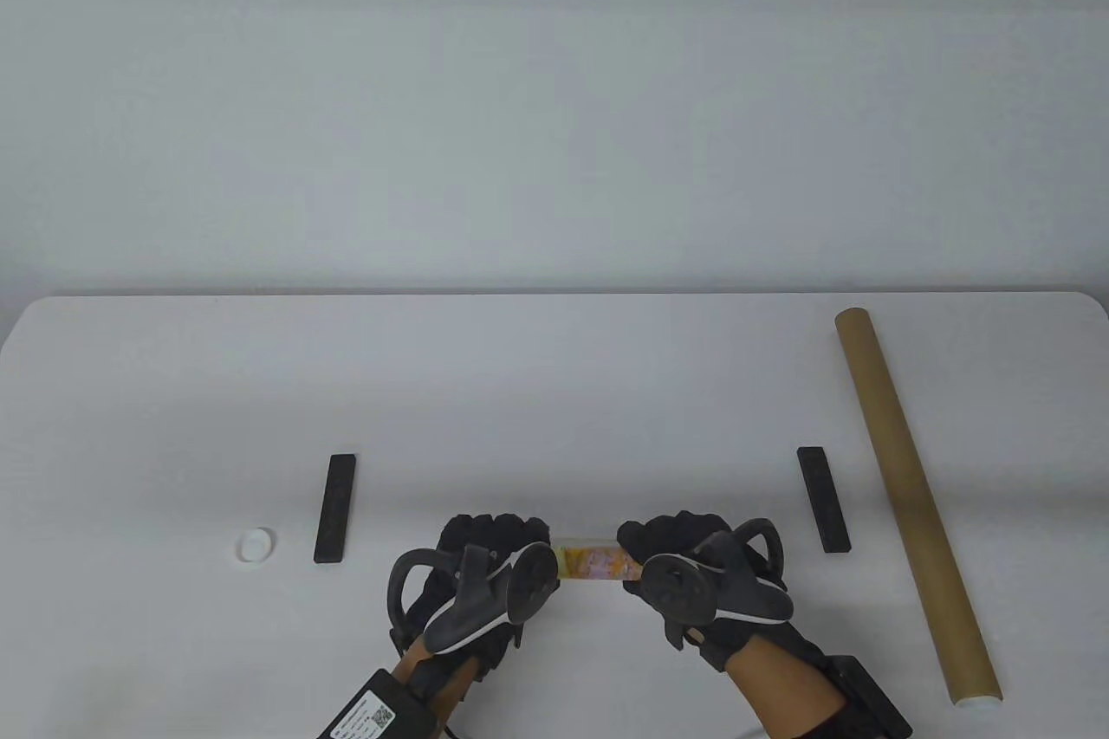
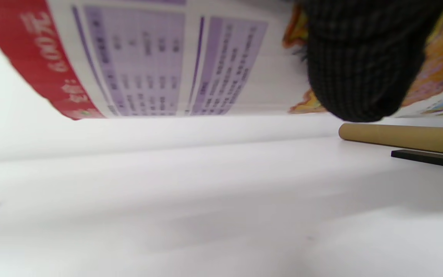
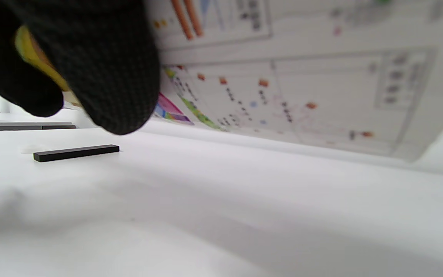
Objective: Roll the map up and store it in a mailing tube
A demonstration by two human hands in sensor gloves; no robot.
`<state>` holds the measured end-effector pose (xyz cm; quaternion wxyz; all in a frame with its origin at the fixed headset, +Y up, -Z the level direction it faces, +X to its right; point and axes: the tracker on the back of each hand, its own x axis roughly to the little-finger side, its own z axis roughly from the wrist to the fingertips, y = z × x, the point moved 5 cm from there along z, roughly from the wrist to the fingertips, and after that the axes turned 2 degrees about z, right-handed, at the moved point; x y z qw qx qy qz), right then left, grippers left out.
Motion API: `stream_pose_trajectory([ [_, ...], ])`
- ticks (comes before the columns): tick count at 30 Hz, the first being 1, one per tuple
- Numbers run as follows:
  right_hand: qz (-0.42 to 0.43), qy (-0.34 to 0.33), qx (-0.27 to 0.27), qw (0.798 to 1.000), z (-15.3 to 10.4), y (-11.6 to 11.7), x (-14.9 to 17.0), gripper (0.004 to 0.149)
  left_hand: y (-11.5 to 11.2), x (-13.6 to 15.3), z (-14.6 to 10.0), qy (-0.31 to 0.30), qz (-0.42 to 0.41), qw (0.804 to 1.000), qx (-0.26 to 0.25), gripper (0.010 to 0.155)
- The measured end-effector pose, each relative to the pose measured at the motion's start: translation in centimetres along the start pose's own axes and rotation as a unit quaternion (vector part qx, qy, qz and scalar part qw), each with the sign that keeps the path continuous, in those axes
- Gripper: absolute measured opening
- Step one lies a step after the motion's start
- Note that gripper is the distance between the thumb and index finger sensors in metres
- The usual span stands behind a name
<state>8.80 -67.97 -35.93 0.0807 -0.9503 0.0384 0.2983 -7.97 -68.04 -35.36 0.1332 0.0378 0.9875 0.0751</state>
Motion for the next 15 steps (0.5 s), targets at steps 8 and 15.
stream_pose_trajectory([
  [8,-0.024,-0.009,0.005,1.0,-0.2,0.2,-0.4,0.06,-0.3,0.1,0.3,0.004,-0.013,0.999,0.042,0.048],
  [15,-0.093,-0.028,0.031,0.995,-0.5,-0.3,-1.8,0.061,-2.1,1.1,0.5,0.017,-0.09,0.987,0.13,0.048],
])
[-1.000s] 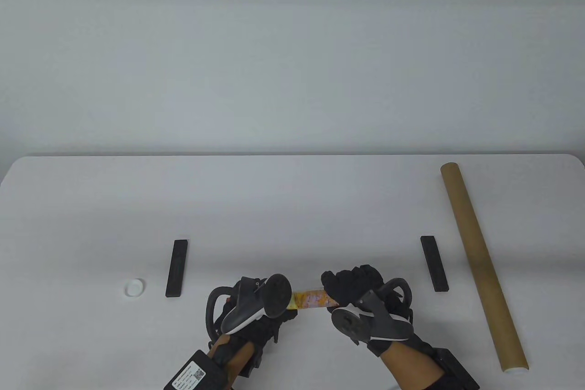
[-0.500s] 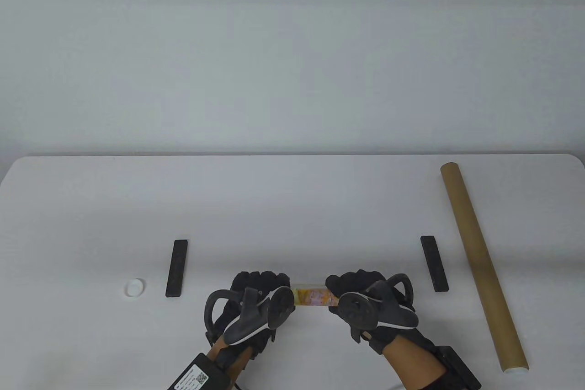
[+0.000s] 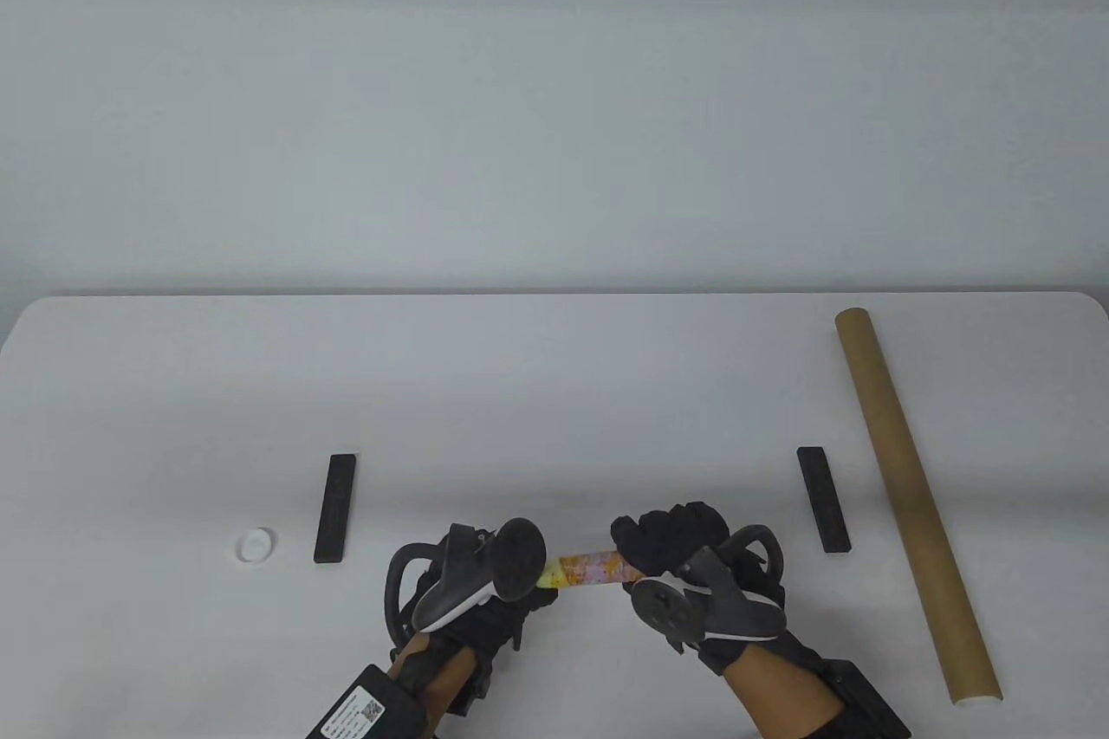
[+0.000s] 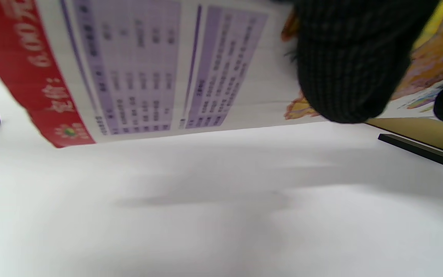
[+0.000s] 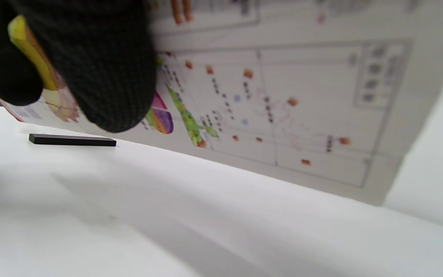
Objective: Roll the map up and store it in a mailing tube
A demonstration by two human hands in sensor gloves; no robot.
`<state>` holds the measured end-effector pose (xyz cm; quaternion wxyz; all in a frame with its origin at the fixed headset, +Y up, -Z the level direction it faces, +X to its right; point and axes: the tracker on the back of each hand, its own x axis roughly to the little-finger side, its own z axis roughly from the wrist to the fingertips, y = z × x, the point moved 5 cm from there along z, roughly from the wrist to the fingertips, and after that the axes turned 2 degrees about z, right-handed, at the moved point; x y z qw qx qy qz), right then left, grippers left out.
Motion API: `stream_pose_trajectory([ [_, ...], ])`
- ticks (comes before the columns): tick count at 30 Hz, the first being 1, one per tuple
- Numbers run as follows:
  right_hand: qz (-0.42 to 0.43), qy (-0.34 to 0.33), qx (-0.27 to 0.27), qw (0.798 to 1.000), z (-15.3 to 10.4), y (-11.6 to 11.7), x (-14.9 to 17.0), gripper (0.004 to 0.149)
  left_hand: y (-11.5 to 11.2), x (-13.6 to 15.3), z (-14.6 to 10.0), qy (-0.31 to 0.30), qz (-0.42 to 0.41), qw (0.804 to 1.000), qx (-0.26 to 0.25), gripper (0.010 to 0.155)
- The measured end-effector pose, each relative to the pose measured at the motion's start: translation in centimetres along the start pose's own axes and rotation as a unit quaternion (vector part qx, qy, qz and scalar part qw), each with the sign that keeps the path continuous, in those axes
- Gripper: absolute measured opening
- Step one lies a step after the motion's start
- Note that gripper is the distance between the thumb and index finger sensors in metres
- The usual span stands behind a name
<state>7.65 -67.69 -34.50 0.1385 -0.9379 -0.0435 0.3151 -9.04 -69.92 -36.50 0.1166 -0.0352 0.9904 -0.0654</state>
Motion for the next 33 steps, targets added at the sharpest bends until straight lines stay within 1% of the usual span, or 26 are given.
stream_pose_trajectory([
  [3,0.007,0.002,-0.003,1.0,0.1,0.1,0.1,0.059,0.0,0.0,0.0,-0.002,0.001,1.0,0.001,0.048],
  [7,0.029,0.01,-0.018,0.999,0.2,0.5,0.6,0.056,0.5,-0.9,-0.5,-0.003,0.049,0.998,-0.05,0.052],
  [9,0.05,0.017,-0.025,0.998,0.2,0.6,0.9,0.055,1.1,-1.3,-0.9,-0.005,0.079,0.993,-0.092,0.054],
  [11,0.072,0.023,-0.033,0.997,0.3,0.8,1.3,0.055,1.6,-1.7,-1.3,-0.007,0.101,0.988,-0.12,0.056],
  [14,0.101,0.027,-0.039,0.994,0.3,0.9,1.6,0.055,2.1,-2.1,-1.7,-0.013,0.125,0.98,-0.156,0.054],
  [15,0.105,0.026,-0.036,0.993,0.3,0.9,1.6,0.055,2.2,-2.2,-1.7,-0.013,0.126,0.979,-0.159,0.053],
  [16,0.105,0.026,-0.036,0.994,0.3,0.9,1.5,0.055,2.2,-2.2,-1.7,-0.011,0.127,0.98,-0.155,0.051],
  [18,0.098,0.02,-0.033,0.994,0.2,0.8,1.4,0.055,2.2,-2.1,-1.6,-0.01,0.12,0.984,-0.13,0.047],
  [20,0.082,0.016,-0.021,0.996,0.1,0.7,1.2,0.057,2.1,-2.0,-1.5,-0.007,0.11,0.987,-0.114,0.045],
  [22,0.048,0.011,-0.008,0.999,0.0,0.4,0.8,0.058,1.7,-1.7,-1.1,-0.001,0.091,0.993,-0.081,0.045],
  [24,0.023,0.007,0.005,1.0,0.0,0.1,0.4,0.059,1.0,-1.0,-0.6,0.004,0.046,0.998,-0.034,0.045],
  [26,-0.002,0.001,0.014,1.0,-0.1,-0.2,0.1,0.059,0.4,-0.6,-0.2,0.003,0.015,1.0,-0.008,0.045],
  [29,-0.004,0.001,0.006,1.0,0.0,-0.1,0.0,0.057,0.2,-0.6,-0.1,0.0,0.009,1.0,-0.001,0.046],
  [33,0.011,0.005,-0.009,1.0,0.1,0.1,0.3,0.054,0.5,-1.1,-0.4,-0.002,0.042,0.998,-0.042,0.049],
])
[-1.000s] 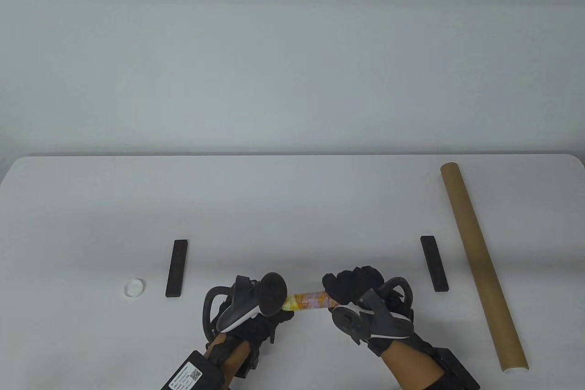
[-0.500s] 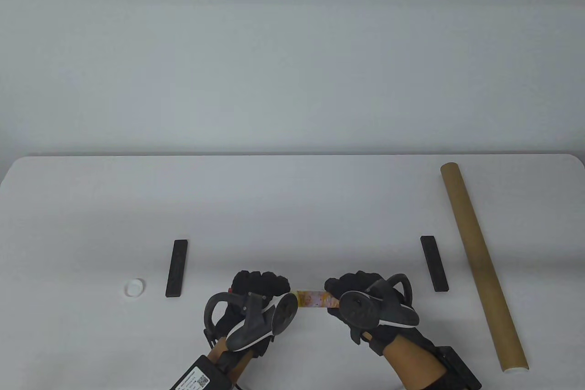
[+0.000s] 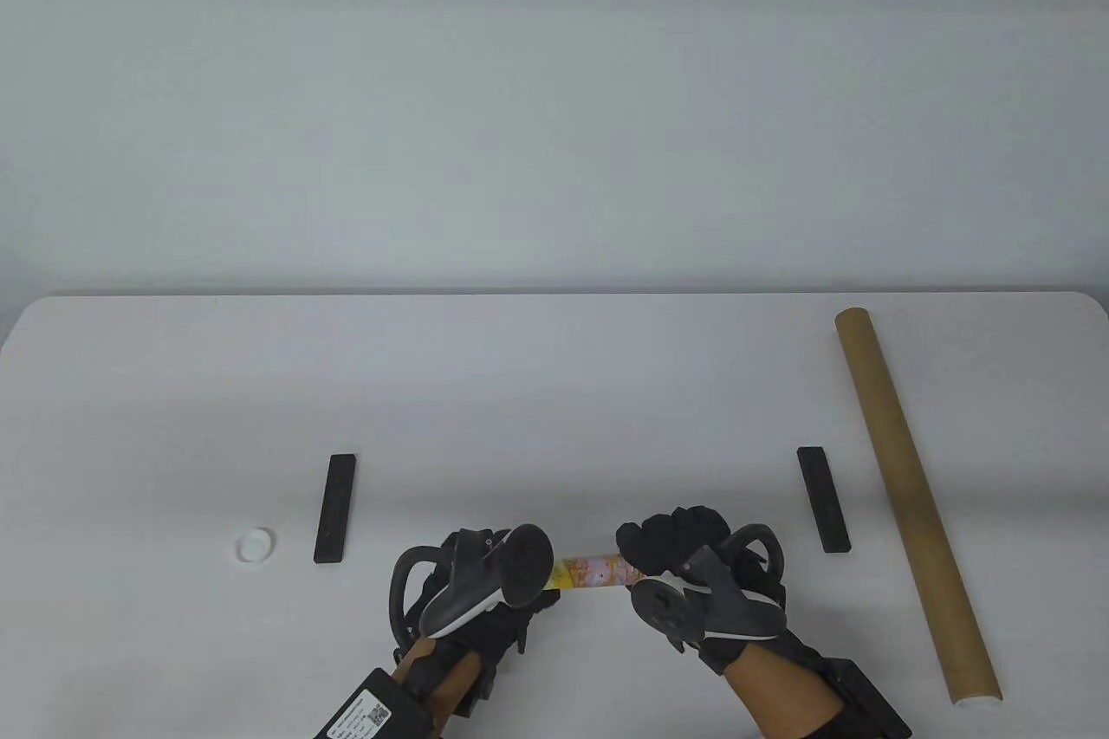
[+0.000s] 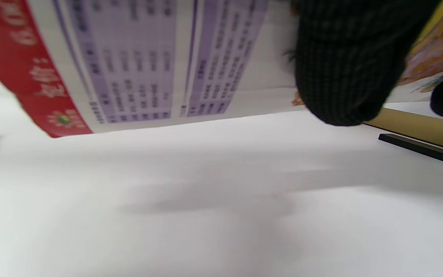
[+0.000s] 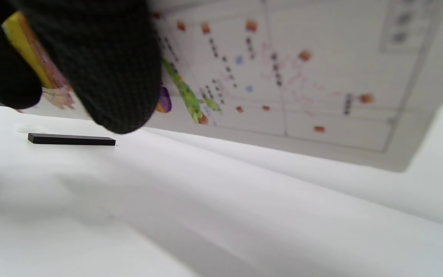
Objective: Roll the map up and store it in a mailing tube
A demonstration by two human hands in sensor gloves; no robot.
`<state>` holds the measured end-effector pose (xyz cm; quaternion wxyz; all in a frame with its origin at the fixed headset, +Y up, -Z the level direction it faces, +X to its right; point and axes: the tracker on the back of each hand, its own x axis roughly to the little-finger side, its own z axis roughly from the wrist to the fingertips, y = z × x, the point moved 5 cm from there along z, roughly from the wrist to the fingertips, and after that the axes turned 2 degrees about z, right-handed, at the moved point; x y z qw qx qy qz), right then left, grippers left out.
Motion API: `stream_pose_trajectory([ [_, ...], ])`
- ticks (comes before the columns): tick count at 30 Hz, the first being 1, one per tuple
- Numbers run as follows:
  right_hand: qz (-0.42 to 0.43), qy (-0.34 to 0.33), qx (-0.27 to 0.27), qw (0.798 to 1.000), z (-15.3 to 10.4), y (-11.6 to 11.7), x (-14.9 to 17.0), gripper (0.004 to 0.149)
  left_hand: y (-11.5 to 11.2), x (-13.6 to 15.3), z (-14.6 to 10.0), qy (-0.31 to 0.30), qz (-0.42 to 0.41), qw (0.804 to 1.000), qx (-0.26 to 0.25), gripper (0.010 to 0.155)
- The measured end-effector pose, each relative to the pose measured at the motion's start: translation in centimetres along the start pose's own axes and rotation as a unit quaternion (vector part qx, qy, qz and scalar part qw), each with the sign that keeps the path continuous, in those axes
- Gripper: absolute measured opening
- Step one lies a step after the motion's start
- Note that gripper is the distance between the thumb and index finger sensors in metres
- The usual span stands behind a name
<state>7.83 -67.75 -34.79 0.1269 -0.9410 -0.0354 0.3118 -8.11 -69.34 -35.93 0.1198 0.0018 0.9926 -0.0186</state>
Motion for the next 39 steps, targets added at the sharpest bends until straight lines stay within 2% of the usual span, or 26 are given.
stream_pose_trajectory([
  [6,0.07,0.017,-0.03,0.997,0.2,0.6,1.0,0.053,1.3,-1.0,-0.9,-0.01,0.074,0.993,-0.087,0.056],
  [9,0.099,0.021,-0.039,0.994,0.2,0.8,1.3,0.054,1.7,-1.3,-1.1,-0.01,0.09,0.99,-0.11,0.055],
  [14,0.092,0.012,-0.033,0.995,0.1,0.9,1.1,0.055,1.5,-1.1,-0.8,-0.007,0.067,0.995,-0.068,0.045],
  [21,-0.01,0.006,0.009,1.0,-0.2,-0.2,0.2,0.06,0.1,-0.2,0.2,0.005,-0.012,1.0,0.022,0.045],
  [24,-0.019,0.003,0.021,1.0,-0.2,-0.4,0.2,0.058,0.0,-0.1,0.2,0.008,-0.022,0.999,0.036,0.045],
  [27,-0.013,0.001,0.008,1.0,-0.1,-0.3,0.2,0.055,-0.2,-0.2,0.2,0.005,-0.021,0.999,0.037,0.046],
  [33,0.004,0.007,-0.007,1.0,0.1,0.0,0.4,0.052,0.3,-0.6,-0.2,0.002,0.016,1.0,-0.017,0.052],
  [39,0.082,0.029,-0.029,0.996,0.2,0.5,1.5,0.052,2.0,-2.1,-1.3,-0.022,0.111,0.984,-0.135,0.055],
])
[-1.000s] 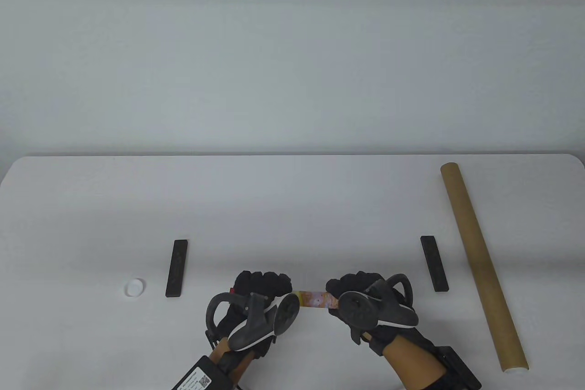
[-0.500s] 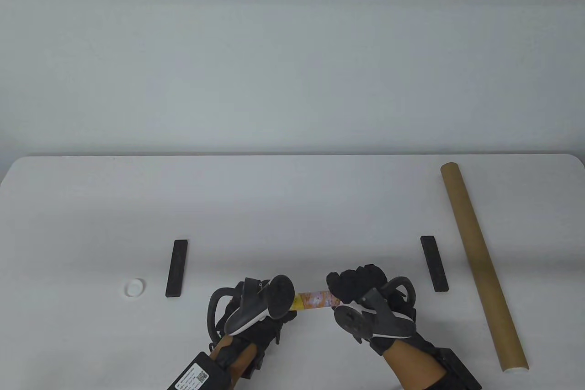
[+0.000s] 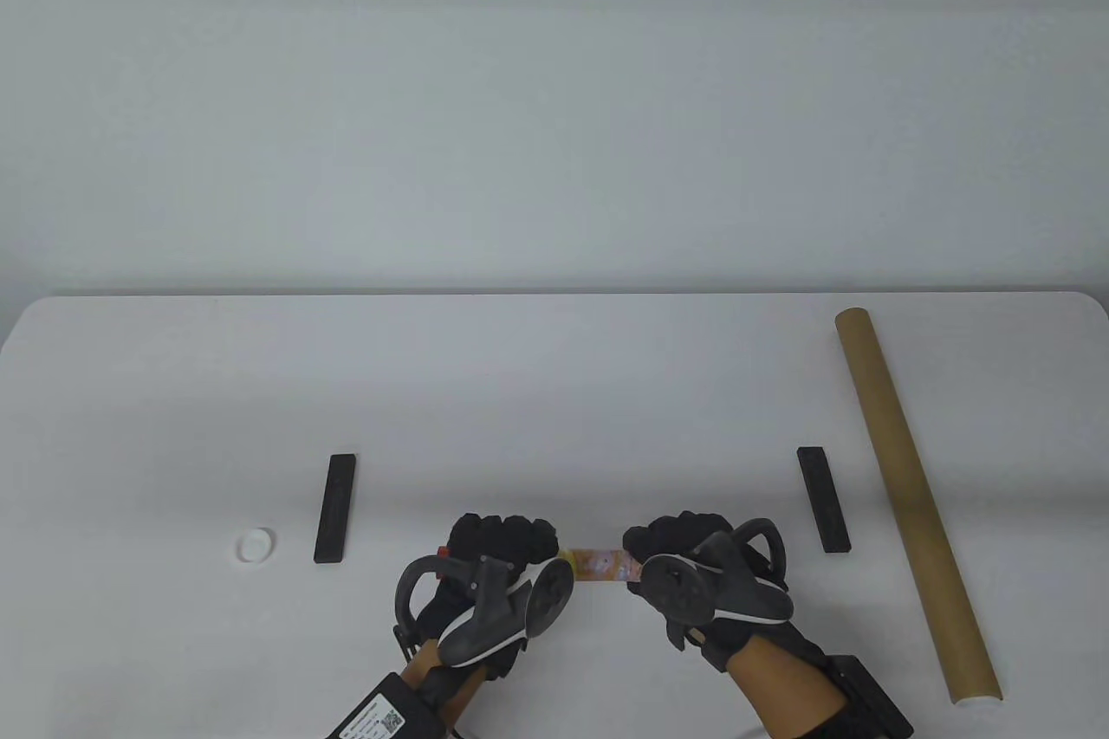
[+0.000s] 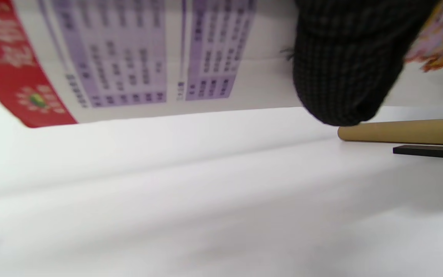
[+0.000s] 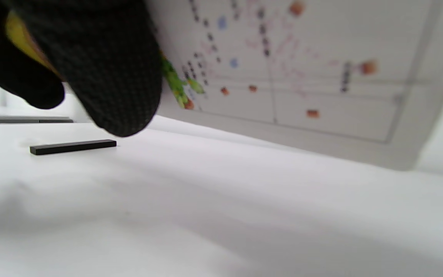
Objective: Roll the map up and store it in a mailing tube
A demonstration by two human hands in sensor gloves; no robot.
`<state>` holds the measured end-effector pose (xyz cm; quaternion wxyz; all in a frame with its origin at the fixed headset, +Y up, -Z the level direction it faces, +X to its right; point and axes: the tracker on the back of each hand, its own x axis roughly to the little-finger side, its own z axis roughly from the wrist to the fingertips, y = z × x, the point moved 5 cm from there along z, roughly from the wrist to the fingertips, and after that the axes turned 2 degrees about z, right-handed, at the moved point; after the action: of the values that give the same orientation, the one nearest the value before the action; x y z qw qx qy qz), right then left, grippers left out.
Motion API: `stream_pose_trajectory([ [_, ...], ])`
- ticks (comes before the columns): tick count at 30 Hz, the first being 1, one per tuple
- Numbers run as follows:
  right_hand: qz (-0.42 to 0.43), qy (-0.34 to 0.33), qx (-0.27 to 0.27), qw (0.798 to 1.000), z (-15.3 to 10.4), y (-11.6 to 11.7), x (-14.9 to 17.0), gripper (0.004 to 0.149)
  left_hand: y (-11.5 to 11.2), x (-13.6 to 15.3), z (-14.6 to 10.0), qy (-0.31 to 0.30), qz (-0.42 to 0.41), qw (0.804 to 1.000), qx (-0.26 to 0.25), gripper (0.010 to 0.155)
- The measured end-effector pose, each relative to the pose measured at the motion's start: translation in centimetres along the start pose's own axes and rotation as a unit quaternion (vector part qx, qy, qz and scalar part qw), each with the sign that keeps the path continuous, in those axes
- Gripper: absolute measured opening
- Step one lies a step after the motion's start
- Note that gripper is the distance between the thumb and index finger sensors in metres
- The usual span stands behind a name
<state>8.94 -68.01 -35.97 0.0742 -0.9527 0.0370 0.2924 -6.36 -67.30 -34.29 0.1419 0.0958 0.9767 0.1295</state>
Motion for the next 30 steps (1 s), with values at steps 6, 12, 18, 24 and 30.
stream_pose_trajectory([
  [6,0.011,0.0,-0.007,1.0,0.1,0.2,0.2,0.052,0.0,0.1,0.2,-0.003,-0.009,1.0,0.008,0.049],
  [12,-0.026,-0.009,0.007,1.0,-0.1,0.0,-0.4,0.057,-0.9,0.5,0.5,0.004,-0.045,0.997,0.063,0.047],
  [18,-0.09,-0.022,0.033,0.995,-0.4,-0.5,-1.4,0.062,-2.9,1.2,1.0,0.015,-0.122,0.98,0.157,0.047],
  [24,-0.097,-0.024,0.026,0.995,-0.2,-0.5,-1.6,0.06,-3.3,1.2,0.9,0.012,-0.137,0.974,0.18,0.048],
  [30,-0.039,-0.006,-0.001,0.999,0.1,-0.1,-0.6,0.056,-1.2,0.4,0.6,0.008,-0.032,0.997,0.072,0.057],
])
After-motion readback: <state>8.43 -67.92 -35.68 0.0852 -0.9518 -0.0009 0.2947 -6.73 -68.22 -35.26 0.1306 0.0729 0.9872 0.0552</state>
